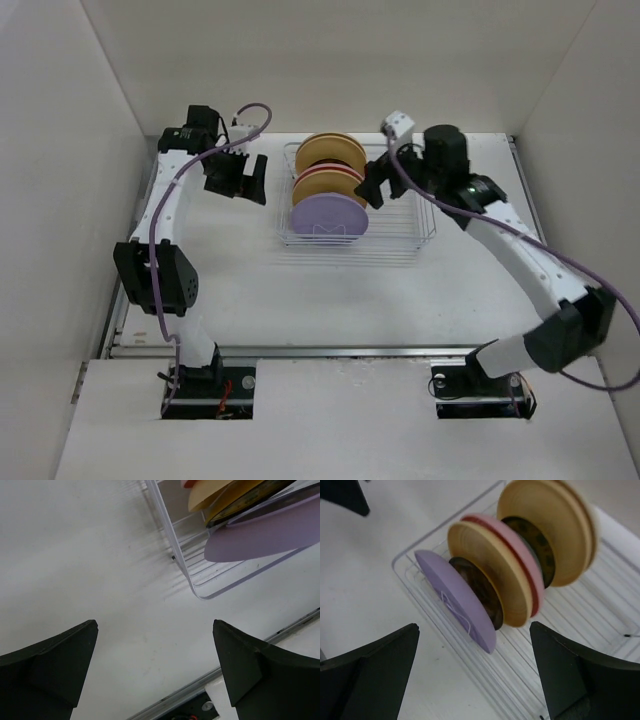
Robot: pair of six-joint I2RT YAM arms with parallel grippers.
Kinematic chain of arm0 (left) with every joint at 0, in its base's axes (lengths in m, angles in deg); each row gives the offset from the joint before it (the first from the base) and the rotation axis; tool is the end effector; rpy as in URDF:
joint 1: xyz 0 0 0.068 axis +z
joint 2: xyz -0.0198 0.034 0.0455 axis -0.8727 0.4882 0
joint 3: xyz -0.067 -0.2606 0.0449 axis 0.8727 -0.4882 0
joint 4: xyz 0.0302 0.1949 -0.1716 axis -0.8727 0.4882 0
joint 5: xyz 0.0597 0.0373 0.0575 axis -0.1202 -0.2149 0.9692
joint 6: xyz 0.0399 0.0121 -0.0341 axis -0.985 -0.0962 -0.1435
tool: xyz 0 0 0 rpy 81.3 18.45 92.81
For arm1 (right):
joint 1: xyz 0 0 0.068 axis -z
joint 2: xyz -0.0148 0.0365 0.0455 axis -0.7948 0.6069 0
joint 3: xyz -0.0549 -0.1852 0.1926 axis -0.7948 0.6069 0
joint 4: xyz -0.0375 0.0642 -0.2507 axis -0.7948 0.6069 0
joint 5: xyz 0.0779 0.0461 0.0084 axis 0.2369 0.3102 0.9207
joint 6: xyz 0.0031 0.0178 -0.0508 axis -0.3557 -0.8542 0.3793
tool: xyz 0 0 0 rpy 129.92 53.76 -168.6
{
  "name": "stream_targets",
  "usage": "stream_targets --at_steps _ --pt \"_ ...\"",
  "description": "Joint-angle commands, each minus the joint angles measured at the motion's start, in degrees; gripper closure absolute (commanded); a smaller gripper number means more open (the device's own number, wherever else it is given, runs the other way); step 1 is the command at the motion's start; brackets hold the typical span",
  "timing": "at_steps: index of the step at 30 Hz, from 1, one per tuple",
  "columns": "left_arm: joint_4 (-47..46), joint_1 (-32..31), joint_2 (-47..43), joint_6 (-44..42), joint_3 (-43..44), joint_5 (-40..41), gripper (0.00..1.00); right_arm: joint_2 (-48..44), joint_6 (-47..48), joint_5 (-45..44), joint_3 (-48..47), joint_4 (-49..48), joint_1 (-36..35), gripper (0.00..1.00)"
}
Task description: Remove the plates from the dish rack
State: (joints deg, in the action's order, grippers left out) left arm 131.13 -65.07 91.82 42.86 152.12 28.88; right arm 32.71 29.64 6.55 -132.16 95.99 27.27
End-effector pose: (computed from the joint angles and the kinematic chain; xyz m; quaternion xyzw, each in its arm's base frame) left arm 0.3701 -0.0431 0.3591 0.2335 0.9068 -0.1793 0.3018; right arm 0.2804 0.1464 0.4063 -0.3147 0.7468 0.2366 0.5360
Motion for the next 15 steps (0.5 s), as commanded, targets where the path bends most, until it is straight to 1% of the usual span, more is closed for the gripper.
stream_targets --at_steps 1,2,5,6,8,9,12,13,15 --pt "-4.78 -0.36 -0.66 4.60 -0.53 -0.46 0.00 7.76 7.18 -0.05 -4.25 2.27 -3.37 0.03" --pt "-4.79 -0.89 0.58 4.60 1.82 0.16 0.00 9.36 7.97 -0.67 -5.14 2.89 -3.98 0.06" --pt "-2.25 -3.60 5.50 4.60 6.66 0.16 0.02 14.71 7.97 -1.90 -6.29 1.49 -4.87 0.09" --pt "-2.24 -4.22 6.21 4.60 6.68 0.16 0.04 15.87 7.97 -2.51 -6.90 1.49 -5.48 0.14" --pt "-2.24 -5.72 6.91 4.60 5.98 0.16 0.04 17.80 7.97 -4.71 -7.60 1.49 -6.01 0.18" --pt "-3.02 -5.72 6.92 4.60 4.41 0.77 0.04 19.03 7.97 -4.72 -8.13 0.97 -6.01 0.25" --pt "-4.26 -6.25 8.15 5.83 2.47 0.78 0.05 18.52 7.45 -5.24 -6.74 -1.76 -7.06 0.39" --pt "-4.26 -6.25 8.15 5.83 2.46 0.78 0.05 18.52 7.45 -5.24 -6.73 -1.76 -7.07 0.53" --pt "-4.26 -6.25 9.64 6.62 1.76 0.78 0.08 17.99 7.45 -6.38 -5.50 -2.56 -7.59 0.68"
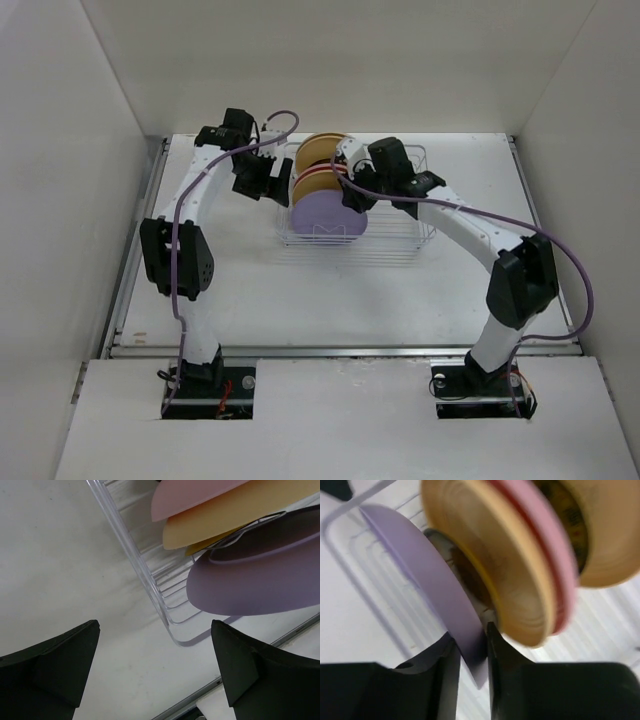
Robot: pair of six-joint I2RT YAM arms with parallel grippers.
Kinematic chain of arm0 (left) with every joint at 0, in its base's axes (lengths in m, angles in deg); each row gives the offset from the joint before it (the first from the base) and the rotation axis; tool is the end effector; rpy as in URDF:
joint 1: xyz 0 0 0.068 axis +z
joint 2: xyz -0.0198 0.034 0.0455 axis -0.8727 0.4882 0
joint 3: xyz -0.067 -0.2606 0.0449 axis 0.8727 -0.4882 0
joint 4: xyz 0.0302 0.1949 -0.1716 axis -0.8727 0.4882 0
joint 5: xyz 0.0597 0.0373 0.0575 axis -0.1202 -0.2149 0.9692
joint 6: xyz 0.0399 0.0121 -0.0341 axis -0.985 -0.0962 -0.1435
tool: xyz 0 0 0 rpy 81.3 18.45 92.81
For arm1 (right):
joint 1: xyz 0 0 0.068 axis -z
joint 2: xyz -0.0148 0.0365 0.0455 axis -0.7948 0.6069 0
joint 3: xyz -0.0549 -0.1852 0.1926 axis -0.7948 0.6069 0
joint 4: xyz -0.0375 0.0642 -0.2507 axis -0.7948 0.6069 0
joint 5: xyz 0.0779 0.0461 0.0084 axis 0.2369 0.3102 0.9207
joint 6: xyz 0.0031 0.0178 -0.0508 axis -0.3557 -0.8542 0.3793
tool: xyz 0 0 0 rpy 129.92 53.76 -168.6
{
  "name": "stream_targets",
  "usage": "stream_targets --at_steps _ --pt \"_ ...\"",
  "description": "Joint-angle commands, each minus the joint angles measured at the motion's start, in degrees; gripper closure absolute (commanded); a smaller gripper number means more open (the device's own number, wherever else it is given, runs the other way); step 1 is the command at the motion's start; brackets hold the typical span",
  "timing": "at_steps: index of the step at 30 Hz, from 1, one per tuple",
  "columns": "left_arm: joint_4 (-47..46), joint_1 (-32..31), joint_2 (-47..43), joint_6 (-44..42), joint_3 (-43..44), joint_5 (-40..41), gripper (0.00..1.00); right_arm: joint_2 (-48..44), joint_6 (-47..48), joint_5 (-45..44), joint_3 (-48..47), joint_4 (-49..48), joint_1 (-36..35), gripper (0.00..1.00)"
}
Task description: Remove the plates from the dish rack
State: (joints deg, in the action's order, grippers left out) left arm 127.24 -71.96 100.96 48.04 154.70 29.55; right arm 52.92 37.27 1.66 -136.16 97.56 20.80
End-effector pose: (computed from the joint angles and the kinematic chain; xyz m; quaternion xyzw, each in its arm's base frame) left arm 0.4049 -0.0952 0.3167 0.2422 0.9118 -0.2060 0.2598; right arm 0.3377 0.2206 0.3065 -0.3976 0.7963 0.1873 0.4156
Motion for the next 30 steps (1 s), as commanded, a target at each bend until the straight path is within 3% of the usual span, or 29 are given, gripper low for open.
stream_targets --at_steps 1,8,15,19,20,23,27,30 --pt "-0.37 0.63 0.51 2.14 -1.35 0.10 0.08 -2.93 -0.18 -1.49 -1.50 -4.65 -1.12 0.80" --pt "-1.43 0.63 0.60 3.90 -2.41 1.15 0.10 -5.04 1.05 -5.45 -0.97 -4.66 -1.12 1.00" --pt "-1.43 0.63 0.60 3.90 -2.41 0.10 0.15 -10.13 2.90 -9.05 -0.97 -5.18 -1.12 1.00" --pt "-0.64 0.11 2.09 3.90 -3.11 -2.80 0.40 -10.75 3.95 -12.38 1.40 -5.80 -1.65 1.00" --pt "0.23 0.11 2.87 3.38 -3.11 -3.32 0.54 -10.75 3.95 -13.61 1.40 -5.80 -1.65 1.00" --pt "0.77 0.11 3.41 3.38 -3.72 -3.86 0.67 -13.12 2.91 -13.62 1.40 -5.80 -1.65 1.00" --pt "0.07 0.11 2.71 3.99 -4.86 -0.44 0.67 -17.86 -2.45 -12.57 0.88 -4.05 -1.65 1.00" --pt "-1.34 0.11 0.51 5.04 -5.48 1.32 0.54 -21.99 -6.40 -11.17 1.49 -0.10 -1.65 1.00"
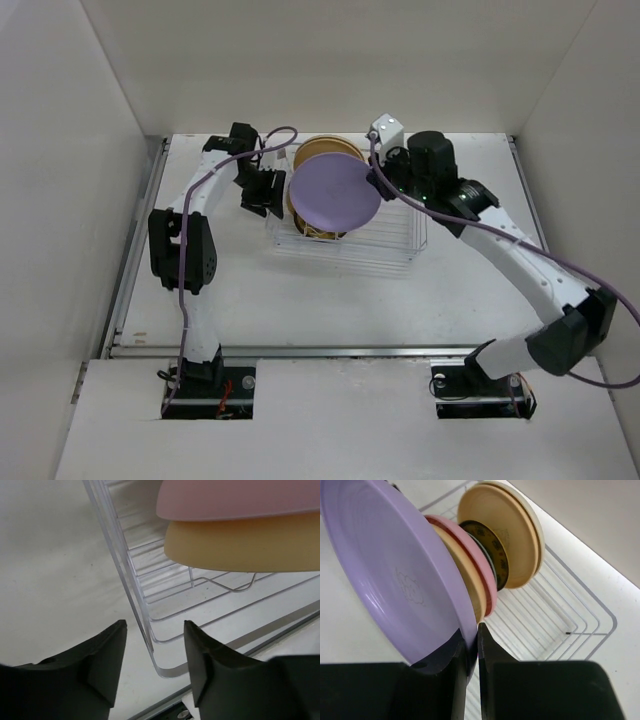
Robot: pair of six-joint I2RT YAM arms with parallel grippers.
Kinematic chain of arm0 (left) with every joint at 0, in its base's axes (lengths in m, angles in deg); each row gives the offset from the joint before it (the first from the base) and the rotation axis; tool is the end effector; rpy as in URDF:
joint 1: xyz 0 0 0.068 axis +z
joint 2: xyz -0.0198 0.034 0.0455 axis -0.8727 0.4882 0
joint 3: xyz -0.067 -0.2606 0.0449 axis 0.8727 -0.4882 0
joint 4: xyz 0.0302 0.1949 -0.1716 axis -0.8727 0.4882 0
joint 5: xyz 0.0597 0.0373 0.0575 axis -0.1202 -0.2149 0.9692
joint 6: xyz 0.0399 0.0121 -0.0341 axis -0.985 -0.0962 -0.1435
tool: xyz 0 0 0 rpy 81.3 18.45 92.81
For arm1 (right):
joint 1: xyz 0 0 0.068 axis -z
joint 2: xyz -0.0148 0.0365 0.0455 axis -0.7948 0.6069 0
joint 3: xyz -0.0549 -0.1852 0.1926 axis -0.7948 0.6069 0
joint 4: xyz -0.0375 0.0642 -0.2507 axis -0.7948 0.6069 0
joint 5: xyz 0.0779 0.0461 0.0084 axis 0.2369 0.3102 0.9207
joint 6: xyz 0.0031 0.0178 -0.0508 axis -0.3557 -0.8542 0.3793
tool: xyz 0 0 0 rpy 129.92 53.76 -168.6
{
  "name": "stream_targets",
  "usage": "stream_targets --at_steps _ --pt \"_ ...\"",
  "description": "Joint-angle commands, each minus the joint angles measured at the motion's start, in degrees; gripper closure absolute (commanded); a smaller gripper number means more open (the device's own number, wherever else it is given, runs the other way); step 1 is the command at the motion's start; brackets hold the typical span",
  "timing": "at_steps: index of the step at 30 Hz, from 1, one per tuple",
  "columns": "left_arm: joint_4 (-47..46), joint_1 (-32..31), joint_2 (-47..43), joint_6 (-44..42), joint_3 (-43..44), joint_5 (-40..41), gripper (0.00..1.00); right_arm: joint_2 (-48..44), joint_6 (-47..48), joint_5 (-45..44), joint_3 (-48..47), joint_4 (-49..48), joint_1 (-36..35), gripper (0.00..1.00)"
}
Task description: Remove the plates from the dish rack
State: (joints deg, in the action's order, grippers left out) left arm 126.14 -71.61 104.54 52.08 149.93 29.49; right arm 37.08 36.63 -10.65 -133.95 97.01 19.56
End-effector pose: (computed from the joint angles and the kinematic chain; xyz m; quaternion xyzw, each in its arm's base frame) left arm 0.4128 -0.0942 0.2677 0.1965 0.9367 -0.2163 0.1929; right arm 0.2826 0.1862 0.3910 -0.3395 0.7620 0.1174 0.5387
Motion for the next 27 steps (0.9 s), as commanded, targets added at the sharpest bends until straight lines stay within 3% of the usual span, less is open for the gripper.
stream_targets --at_steps 1,4,10,14,15,23,27 --pt "-0.25 -0.24 -3.77 1.00 -0.72 1.40 0.51 -7.03 -6.83 4.28 1.11 2.64 -0.41 1.00" --pt "-0.25 -0.24 -2.73 1.53 -0.11 2.19 0.49 -9.15 -9.12 12.28 4.46 5.37 -0.41 1.00" --pt "0.81 -0.24 1.49 2.06 1.22 -0.08 0.64 -7.57 -11.84 16.26 17.20 5.39 -5.67 1.00" --pt "0.19 -0.77 1.50 4.77 -1.76 -0.71 0.98 -5.02 -15.09 16.26 20.64 1.34 -8.40 1.00" --pt "-0.76 -1.29 1.50 5.57 -2.73 -1.58 1.00 -4.32 -15.63 16.26 21.16 0.56 -9.19 1.00" --pt "-7.35 -1.30 -1.23 15.05 -10.29 -4.49 1.00 5.07 -18.44 14.86 22.22 -1.82 -10.77 1.00" --pt "-8.77 -1.30 -3.16 18.58 -10.82 -4.49 1.00 9.21 -20.72 13.11 21.61 -3.14 -10.78 0.93"
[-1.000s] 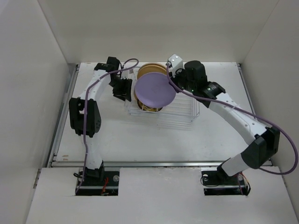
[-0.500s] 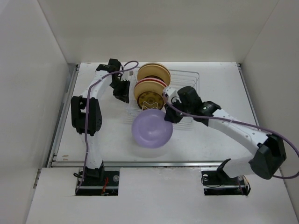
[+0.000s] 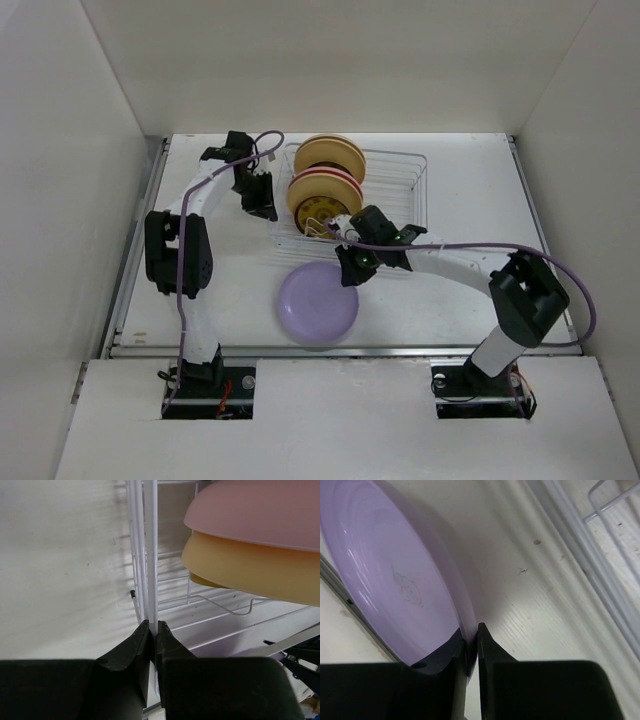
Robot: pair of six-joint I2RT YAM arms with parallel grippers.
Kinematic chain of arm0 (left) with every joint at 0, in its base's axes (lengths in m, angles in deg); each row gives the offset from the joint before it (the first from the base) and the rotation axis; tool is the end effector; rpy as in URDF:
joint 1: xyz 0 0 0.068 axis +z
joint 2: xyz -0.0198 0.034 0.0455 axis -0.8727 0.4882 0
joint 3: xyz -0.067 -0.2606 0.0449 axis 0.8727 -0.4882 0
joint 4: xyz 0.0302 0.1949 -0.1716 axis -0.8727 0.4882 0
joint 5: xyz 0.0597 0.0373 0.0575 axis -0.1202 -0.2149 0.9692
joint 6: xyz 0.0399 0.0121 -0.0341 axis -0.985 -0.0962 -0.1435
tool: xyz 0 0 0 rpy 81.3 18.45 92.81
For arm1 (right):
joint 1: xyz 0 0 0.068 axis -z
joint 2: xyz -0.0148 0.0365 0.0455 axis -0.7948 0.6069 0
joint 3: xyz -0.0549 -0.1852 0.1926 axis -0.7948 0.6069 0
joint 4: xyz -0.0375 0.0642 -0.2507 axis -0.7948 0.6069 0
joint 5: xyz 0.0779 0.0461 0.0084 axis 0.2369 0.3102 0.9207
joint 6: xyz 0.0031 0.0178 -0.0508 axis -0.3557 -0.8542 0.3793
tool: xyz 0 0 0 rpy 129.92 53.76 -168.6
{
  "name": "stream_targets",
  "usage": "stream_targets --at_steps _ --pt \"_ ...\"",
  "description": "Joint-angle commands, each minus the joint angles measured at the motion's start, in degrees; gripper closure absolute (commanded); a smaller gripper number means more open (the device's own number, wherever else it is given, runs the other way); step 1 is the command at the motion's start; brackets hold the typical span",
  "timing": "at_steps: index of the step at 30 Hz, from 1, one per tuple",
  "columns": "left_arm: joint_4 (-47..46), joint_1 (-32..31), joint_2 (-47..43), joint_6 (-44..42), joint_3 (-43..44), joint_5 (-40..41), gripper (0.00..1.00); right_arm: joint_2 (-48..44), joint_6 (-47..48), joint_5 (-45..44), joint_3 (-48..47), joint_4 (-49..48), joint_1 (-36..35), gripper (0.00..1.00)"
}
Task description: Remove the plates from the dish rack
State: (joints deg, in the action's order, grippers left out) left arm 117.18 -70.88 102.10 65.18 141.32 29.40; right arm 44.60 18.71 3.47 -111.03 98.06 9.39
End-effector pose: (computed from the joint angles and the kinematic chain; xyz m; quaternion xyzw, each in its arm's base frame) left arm 0.4082 -0.0880 0.2472 0.0873 0.9481 -0.2386 0.1914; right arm 0.2335 0.2339 0.2150 -0.3519 0.8751 0.2520 0.2167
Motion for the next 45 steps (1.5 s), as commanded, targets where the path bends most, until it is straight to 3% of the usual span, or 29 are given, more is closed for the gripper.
stream_targets --at_steps 1,8,18,22,30,37,41,42,45 --pt "0.80 -2.02 -0.71 5.49 -1.00 -4.41 1.00 2.23 -3.59 -1.02 -1.32 -4.71 -0.61 0.86" --pt "2.39 -2.02 0.43 4.70 -0.89 0.41 1.00 3.29 -3.60 -3.66 -2.55 -4.72 -1.14 0.53" --pt "-0.68 -2.02 -6.43 10.49 -7.74 2.46 1.00 -8.92 -0.10 -6.64 -10.72 2.39 -1.14 0.48" --pt "-0.69 -2.02 -6.43 11.11 -8.37 1.66 1.00 -10.34 3.42 -12.78 -15.28 0.99 -1.14 0.47" --pt "-0.16 -2.02 -5.90 9.88 -6.61 2.36 1.00 10.30 11.78 -15.97 -35.04 4.95 4.74 0.47" --pt "0.37 -2.02 -5.38 9.88 -6.61 2.36 1.00 20.86 11.78 -17.62 -41.66 4.95 6.77 0.47" --pt "0.37 -2.02 -5.37 9.88 -7.22 1.83 1.00 24.11 11.26 -16.41 -41.66 4.95 6.77 0.63" --pt "-0.16 -2.02 -5.37 9.88 -7.22 1.83 1.00 24.12 11.26 -15.79 -41.66 4.95 6.77 0.78" --pt "-0.16 -2.02 -4.85 9.88 -7.22 1.22 1.00 22.02 11.26 -15.78 -40.96 4.42 6.77 0.96"
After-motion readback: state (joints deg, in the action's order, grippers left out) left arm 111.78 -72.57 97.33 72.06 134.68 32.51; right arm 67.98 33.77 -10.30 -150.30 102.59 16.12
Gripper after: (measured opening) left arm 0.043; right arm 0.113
